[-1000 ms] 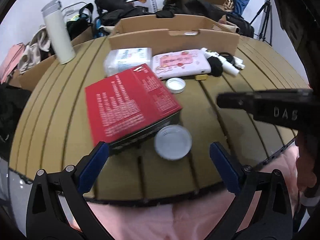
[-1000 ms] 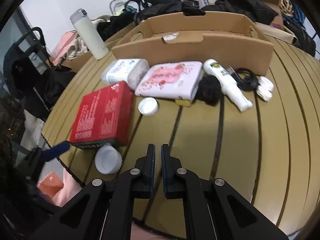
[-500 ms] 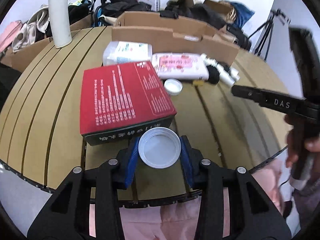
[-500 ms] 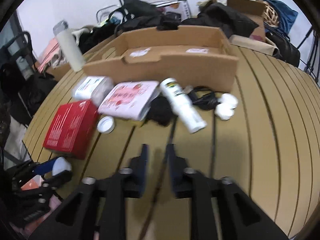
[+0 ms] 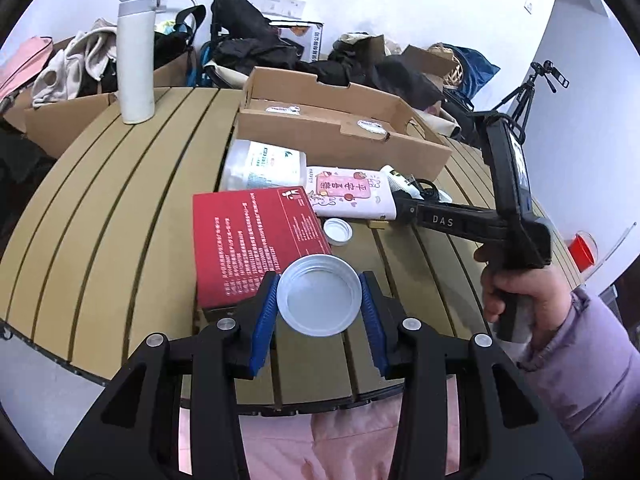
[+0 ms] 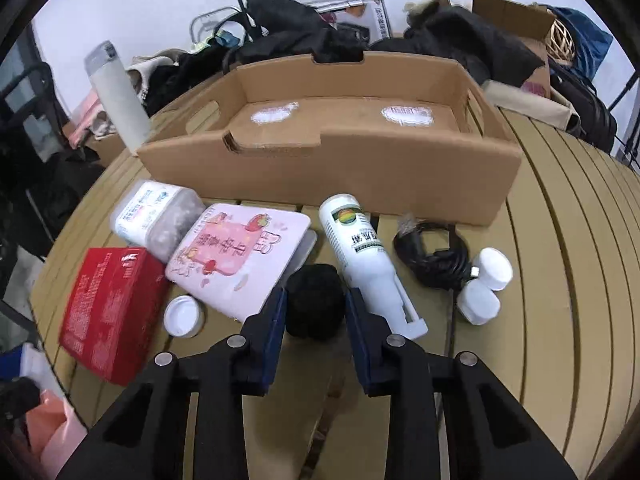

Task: Organize objects
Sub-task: 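Grasp the white round lid with the left gripper while the right gripper grasps the black sock ball, then carry both held items into the cardboard box and open both grippers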

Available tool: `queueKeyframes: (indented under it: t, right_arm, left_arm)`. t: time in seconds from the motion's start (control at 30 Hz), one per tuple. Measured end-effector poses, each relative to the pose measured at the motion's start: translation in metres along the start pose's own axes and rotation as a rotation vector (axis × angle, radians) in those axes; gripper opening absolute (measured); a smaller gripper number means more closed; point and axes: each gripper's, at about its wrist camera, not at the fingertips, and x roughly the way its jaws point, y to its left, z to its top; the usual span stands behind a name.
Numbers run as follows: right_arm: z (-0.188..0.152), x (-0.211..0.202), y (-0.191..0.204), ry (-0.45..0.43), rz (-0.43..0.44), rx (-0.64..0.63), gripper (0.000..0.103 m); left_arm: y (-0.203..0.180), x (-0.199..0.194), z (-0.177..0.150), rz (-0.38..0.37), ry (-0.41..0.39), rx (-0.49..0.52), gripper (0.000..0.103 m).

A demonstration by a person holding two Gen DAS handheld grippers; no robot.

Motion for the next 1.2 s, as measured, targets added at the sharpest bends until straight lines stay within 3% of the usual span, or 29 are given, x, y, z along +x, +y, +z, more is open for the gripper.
queueKeyframes:
  t: [0.2, 0.3, 0.47, 0.63, 0.73, 0.8, 0.9, 0.93, 1.03, 1.1, 1.2]
  right_arm:
    - [-0.004, -0.016, 0.003, -0.016, -0.025, 0.001, 0.03]
    - [-0.02, -0.073, 0.007, -0.079, -0.067, -0.009, 0.03]
    - [-0.075, -0.17, 0.011, -0.15, -0.082, -0.002, 0.03]
    - [-0.094, -0.211, -0.002, -0.18, -0.116, 0.065, 0.03]
    - [-0.066, -0.222, -0.005, -0.224, -0.08, 0.054, 0.03]
    - [-0.029, -0.225, -0.006, -0.261, -0.034, 0.015, 0.03]
    - [0.047, -0.206, -0.015, -0.26, 0.044, -0.009, 0.03]
    - [0.077, -0.189, -0.021, -0.236, 0.042, 0.009, 0.03]
    - [0.159, -0.11, -0.039, -0.101, 0.062, 0.075, 0.03]
    - [0.198, -0.048, -0.039, -0.026, 0.068, 0.073, 0.03]
    - [0.228, 0.036, -0.036, 0.067, 0.082, 0.113, 0.031]
  left_arm:
    - [-0.007, -0.026, 0.002, 0.006, -0.033, 0.013, 0.036]
    - [-0.013, -0.055, 0.002, 0.032, -0.068, 0.052, 0.036]
    - [-0.024, -0.095, -0.006, 0.034, -0.115, 0.1, 0.036]
    - [-0.039, -0.097, 0.009, -0.017, -0.106, 0.135, 0.036]
    - [-0.039, -0.093, 0.056, -0.061, -0.091, 0.146, 0.036]
    - [-0.038, -0.077, 0.113, -0.065, -0.071, 0.128, 0.036]
    - [-0.032, -0.02, 0.192, -0.029, 0.012, 0.06, 0.036]
    - [-0.031, 0.014, 0.22, -0.01, 0.054, 0.059, 0.036]
    - [-0.022, 0.095, 0.262, 0.081, 0.116, 0.061, 0.036]
    - [-0.004, 0.154, 0.277, 0.147, 0.162, -0.004, 0.036]
    - [0.022, 0.216, 0.287, 0.162, 0.211, -0.015, 0.036]
